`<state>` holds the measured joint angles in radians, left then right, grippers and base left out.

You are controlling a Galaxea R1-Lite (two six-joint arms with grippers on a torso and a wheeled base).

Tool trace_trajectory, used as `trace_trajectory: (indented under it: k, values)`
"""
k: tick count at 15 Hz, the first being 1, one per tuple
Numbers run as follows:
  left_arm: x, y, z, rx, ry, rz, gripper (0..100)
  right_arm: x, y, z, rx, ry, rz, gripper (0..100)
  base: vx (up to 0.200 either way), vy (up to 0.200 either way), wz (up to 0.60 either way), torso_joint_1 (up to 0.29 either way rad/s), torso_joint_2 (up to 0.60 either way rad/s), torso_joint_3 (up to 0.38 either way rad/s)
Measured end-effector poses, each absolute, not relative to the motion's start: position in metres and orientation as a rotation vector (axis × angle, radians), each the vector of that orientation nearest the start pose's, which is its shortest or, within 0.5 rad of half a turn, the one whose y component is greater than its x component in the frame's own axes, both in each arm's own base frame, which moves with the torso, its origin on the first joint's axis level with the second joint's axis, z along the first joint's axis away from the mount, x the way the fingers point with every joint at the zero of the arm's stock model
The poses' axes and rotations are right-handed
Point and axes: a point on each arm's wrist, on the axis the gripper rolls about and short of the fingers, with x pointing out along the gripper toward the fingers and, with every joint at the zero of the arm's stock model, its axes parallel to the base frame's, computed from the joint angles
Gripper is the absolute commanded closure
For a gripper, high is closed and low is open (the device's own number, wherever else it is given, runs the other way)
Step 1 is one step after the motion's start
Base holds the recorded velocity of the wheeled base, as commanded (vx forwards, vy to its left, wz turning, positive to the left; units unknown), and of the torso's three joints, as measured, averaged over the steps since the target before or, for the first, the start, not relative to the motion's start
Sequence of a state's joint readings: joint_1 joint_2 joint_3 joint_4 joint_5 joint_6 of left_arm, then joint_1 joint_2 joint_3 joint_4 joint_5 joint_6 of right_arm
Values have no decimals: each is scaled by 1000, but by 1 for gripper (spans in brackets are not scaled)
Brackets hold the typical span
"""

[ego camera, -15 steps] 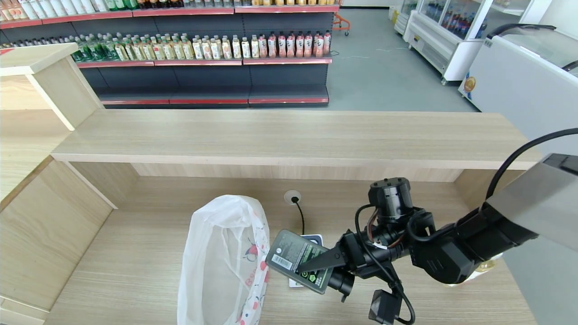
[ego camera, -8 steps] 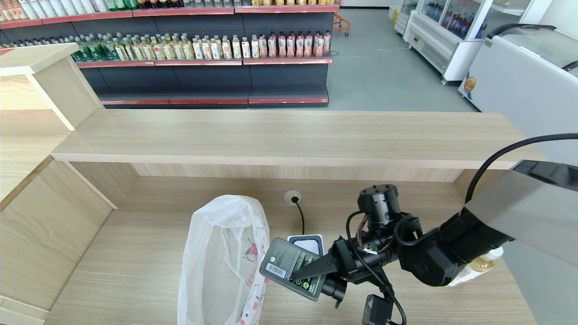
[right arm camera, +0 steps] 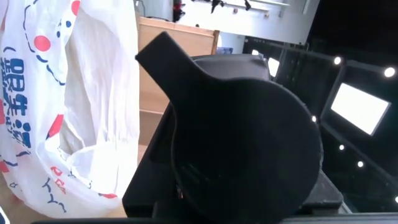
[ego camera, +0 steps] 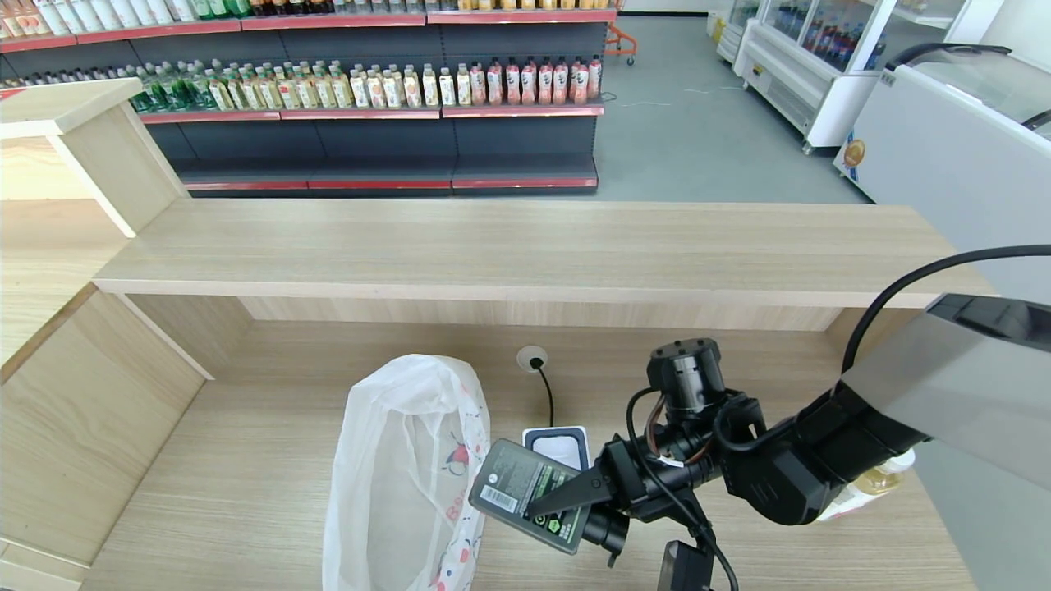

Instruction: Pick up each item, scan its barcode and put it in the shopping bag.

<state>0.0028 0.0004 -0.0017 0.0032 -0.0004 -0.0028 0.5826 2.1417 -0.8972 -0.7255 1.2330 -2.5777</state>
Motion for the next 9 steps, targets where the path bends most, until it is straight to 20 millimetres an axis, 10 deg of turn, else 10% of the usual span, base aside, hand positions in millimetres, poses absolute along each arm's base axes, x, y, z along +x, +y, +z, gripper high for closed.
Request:
trace_trajectory:
  k: [9]
  values:
    - [-23,0,76,-3,2,3,0,291,221,68,2039,2494,-1673,100,0,0,0,0,0,0]
